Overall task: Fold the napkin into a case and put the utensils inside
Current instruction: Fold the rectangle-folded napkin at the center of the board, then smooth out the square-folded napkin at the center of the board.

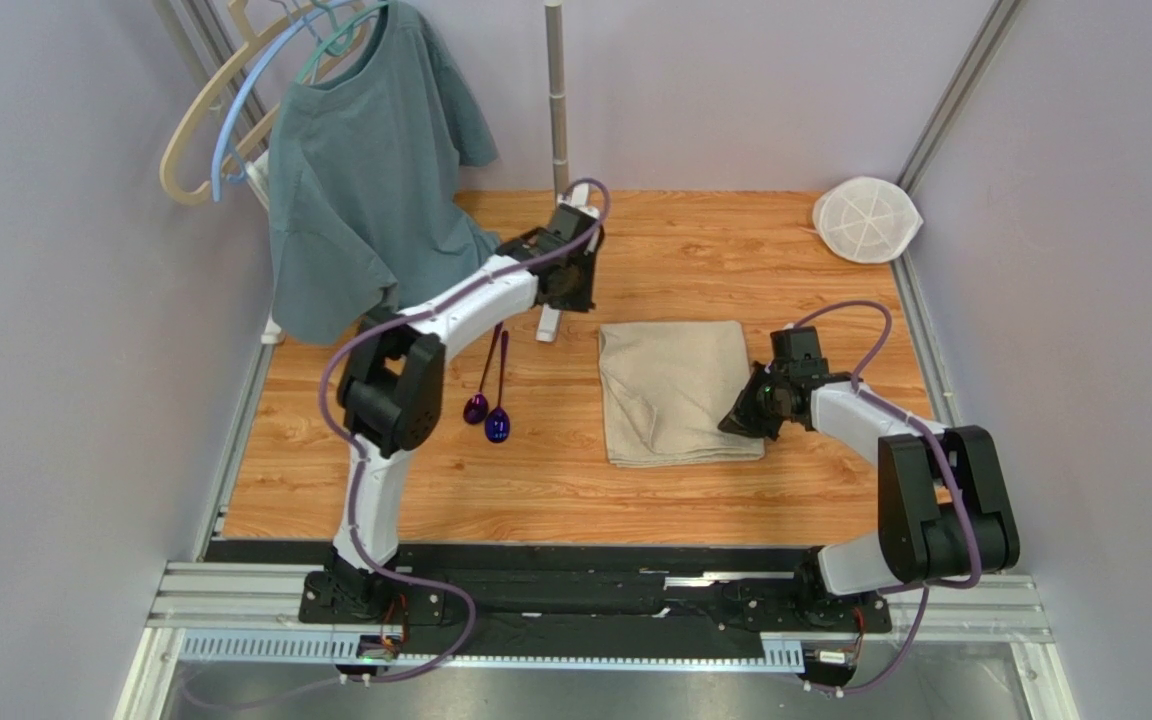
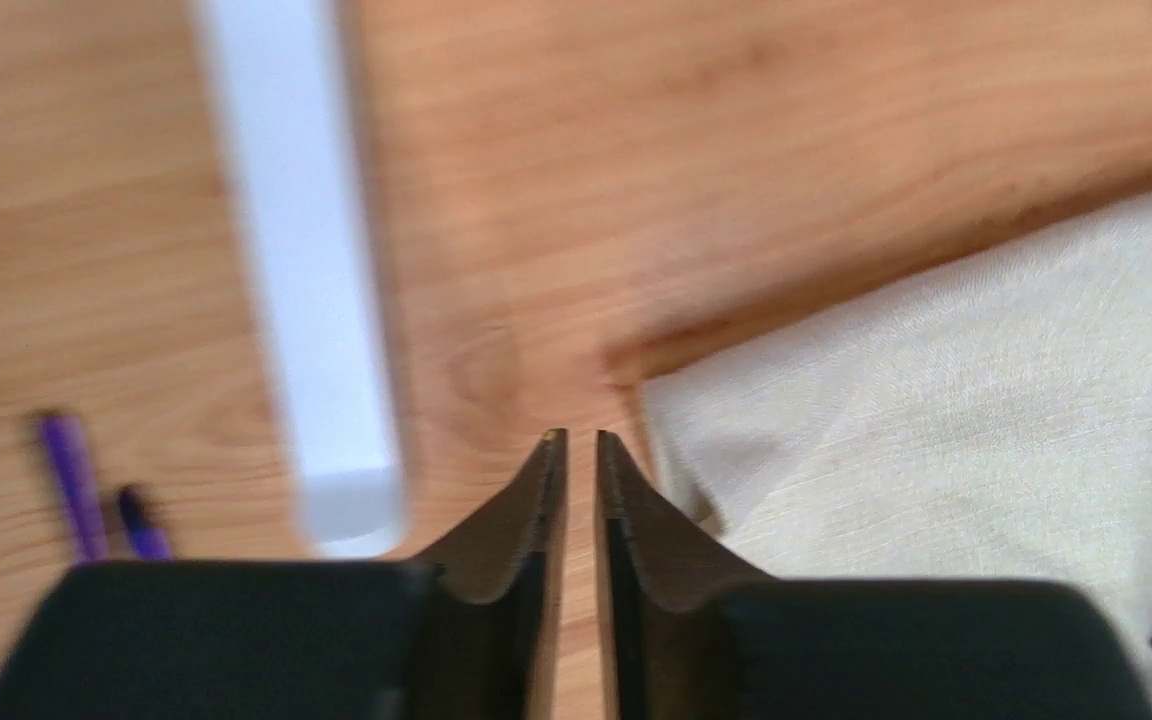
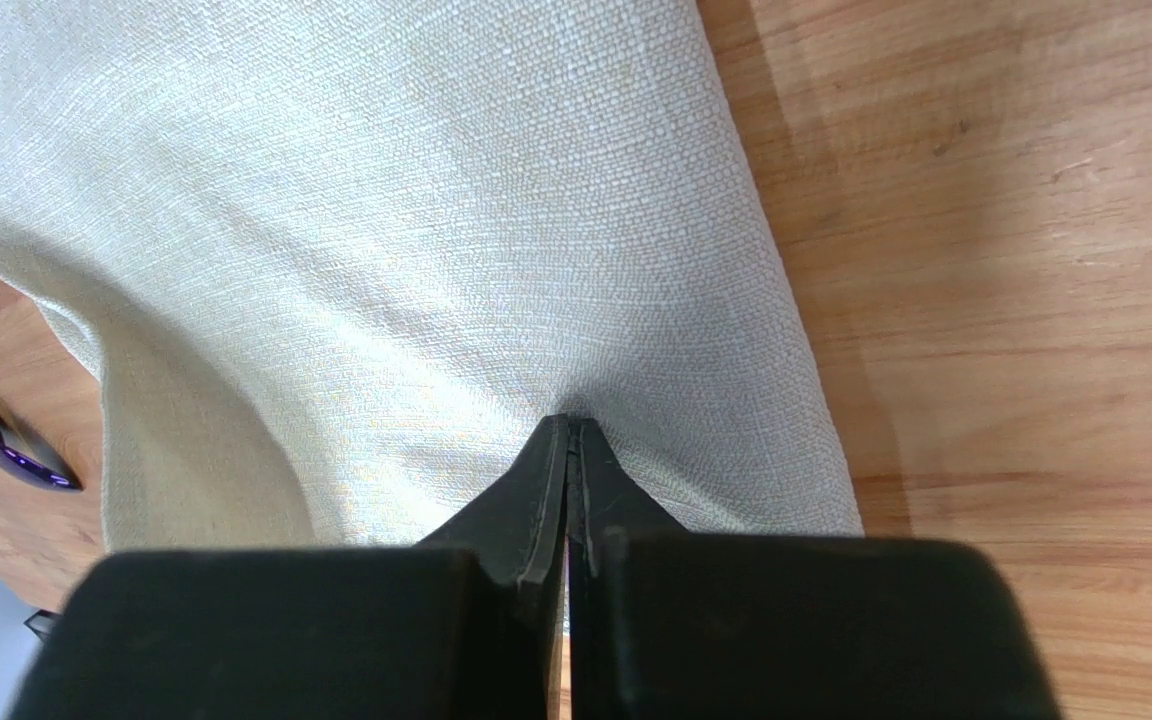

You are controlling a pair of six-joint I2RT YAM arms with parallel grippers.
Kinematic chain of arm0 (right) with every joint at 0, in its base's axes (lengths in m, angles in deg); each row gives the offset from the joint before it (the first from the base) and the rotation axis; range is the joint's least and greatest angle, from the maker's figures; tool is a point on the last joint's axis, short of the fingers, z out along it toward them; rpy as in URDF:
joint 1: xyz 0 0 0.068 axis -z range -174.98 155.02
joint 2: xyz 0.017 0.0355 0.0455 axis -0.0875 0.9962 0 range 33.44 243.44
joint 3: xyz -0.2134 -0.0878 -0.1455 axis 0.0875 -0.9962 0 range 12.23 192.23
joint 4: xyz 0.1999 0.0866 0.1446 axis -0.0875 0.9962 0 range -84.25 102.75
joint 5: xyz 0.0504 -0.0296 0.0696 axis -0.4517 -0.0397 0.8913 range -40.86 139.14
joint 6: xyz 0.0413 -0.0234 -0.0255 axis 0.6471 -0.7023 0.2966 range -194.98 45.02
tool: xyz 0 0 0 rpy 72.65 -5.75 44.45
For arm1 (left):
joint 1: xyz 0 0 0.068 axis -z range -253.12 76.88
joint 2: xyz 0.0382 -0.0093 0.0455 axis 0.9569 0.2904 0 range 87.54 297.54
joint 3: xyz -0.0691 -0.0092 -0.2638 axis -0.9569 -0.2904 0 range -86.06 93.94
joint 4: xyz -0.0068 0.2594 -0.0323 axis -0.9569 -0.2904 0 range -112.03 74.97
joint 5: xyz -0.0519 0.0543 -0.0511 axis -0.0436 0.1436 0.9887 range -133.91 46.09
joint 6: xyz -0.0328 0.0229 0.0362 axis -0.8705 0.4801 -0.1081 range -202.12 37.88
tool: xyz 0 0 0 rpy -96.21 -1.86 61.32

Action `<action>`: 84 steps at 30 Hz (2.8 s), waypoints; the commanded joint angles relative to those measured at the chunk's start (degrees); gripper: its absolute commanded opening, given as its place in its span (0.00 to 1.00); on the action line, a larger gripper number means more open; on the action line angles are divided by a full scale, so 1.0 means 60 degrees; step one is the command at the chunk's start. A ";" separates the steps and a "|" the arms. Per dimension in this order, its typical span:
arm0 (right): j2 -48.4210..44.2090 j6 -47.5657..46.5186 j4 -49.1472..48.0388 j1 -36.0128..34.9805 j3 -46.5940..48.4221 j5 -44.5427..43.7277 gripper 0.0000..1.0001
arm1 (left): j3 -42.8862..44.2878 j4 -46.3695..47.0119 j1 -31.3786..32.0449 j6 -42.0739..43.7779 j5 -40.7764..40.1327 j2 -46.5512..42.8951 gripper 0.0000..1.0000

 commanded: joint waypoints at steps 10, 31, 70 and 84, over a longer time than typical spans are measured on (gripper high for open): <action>-0.0598 -0.1386 0.0542 -0.1048 0.1033 0.0484 0.00 | -0.1933 0.1303 0.0242 -0.0587 0.4154 -0.1825 0.15; 0.2244 0.0078 -0.2565 -0.3968 0.1314 0.2316 0.03 | 0.0935 -0.1037 -0.0431 0.0159 0.2513 0.1397 0.10; -0.1304 -0.0801 0.1685 0.0426 0.0259 -0.0656 0.00 | -0.4336 0.1011 0.2454 -0.0880 0.2762 -0.2482 0.13; -0.1006 -0.0977 0.1962 0.1086 0.0243 -0.1493 0.00 | -0.4394 0.1157 0.2454 -0.0968 0.3230 -0.2379 0.19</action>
